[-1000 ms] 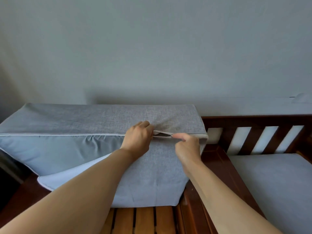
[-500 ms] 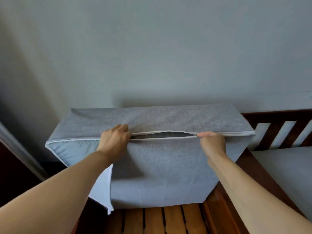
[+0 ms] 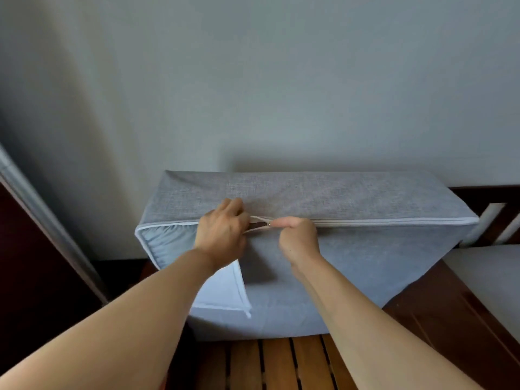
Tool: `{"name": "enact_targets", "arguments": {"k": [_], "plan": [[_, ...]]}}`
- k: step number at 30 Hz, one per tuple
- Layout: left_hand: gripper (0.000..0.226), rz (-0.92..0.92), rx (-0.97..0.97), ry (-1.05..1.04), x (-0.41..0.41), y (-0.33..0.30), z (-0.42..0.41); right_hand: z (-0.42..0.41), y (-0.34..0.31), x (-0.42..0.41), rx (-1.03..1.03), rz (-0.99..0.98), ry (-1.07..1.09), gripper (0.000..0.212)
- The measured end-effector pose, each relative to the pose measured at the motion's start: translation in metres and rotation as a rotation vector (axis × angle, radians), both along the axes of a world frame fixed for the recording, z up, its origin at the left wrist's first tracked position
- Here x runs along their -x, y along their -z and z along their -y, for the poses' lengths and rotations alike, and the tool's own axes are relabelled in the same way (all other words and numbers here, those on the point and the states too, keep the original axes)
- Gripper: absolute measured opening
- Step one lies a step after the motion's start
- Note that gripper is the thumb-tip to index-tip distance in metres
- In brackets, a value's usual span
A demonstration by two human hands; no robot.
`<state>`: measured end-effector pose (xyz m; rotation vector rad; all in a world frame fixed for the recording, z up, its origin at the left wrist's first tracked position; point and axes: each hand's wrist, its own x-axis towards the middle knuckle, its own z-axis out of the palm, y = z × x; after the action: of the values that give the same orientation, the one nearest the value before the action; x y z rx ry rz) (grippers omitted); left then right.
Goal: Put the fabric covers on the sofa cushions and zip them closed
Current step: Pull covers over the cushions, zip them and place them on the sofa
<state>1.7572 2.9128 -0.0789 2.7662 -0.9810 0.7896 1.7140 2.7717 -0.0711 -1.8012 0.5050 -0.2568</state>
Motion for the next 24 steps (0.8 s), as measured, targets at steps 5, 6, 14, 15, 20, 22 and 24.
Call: {"name": "enact_targets", "arguments": {"k": [5,6,14,15,20,22,24], "plan": [[0.026,-0.009,-0.032,-0.198,-0.004,-0.005,-0.114,-0.013,-0.008,0.009,0.017,-0.025,-0.009,0.050],[0.026,-0.022,-0.013,-0.224,-0.005,-0.005,-0.126,-0.024,-0.009,0.008,0.021,-0.027,-0.017,0.050],[0.023,-0.099,0.308,-0.213,-0.010,0.011,-0.138,-0.120,-0.001,-0.013,0.046,-0.025,-0.233,0.046],[0.020,-0.118,0.336,-0.220,-0.008,0.012,-0.140,-0.122,-0.001,-0.013,0.067,-0.017,-0.260,0.047],[0.007,-0.231,0.524,-0.372,-0.004,0.013,-0.148,-0.083,-0.006,-0.010,0.740,0.174,-0.120,0.055],[0.005,-0.259,0.563,-0.424,-0.002,0.012,-0.145,-0.062,-0.003,-0.017,0.991,0.113,-0.315,0.076],[0.004,-0.270,0.615,-0.482,-0.001,0.013,-0.138,-0.053,0.005,-0.028,1.176,0.084,-0.496,0.083]]}}
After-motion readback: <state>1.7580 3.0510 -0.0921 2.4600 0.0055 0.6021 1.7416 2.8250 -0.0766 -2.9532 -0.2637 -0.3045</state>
